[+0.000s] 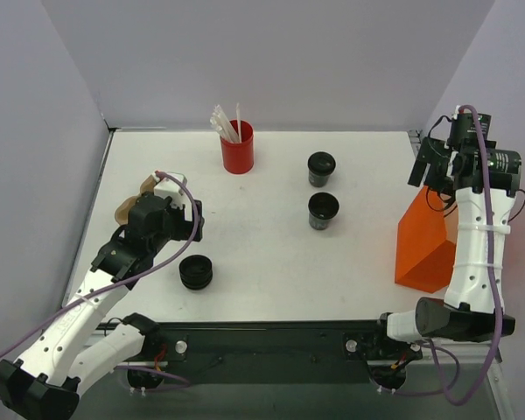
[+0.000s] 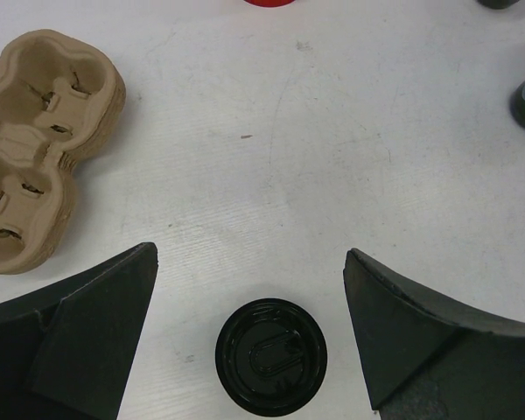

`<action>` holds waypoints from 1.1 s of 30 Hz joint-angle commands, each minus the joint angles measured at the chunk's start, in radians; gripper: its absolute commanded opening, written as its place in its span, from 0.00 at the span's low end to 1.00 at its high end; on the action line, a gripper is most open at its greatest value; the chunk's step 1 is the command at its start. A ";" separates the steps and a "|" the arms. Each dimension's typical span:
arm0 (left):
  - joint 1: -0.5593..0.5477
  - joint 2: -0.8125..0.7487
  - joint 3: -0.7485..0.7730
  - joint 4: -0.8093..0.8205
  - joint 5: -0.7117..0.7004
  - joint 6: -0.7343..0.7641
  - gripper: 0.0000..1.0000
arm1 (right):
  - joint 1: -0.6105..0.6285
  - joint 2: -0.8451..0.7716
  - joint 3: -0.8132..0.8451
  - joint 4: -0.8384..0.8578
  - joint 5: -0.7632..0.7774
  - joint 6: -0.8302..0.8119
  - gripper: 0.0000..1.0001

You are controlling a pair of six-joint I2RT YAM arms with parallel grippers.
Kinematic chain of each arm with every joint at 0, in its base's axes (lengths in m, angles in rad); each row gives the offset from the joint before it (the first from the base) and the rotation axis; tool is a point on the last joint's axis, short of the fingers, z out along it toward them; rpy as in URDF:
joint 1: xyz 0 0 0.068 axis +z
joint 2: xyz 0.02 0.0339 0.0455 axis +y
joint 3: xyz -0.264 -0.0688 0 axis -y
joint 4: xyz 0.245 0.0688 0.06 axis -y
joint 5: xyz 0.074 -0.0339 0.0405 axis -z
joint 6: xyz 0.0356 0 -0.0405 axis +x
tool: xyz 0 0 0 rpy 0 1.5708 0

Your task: Pack the takeout coffee

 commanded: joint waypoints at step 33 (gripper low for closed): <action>-0.018 0.027 -0.003 0.051 0.052 0.013 0.97 | -0.153 0.023 -0.198 0.025 -0.157 -0.129 0.72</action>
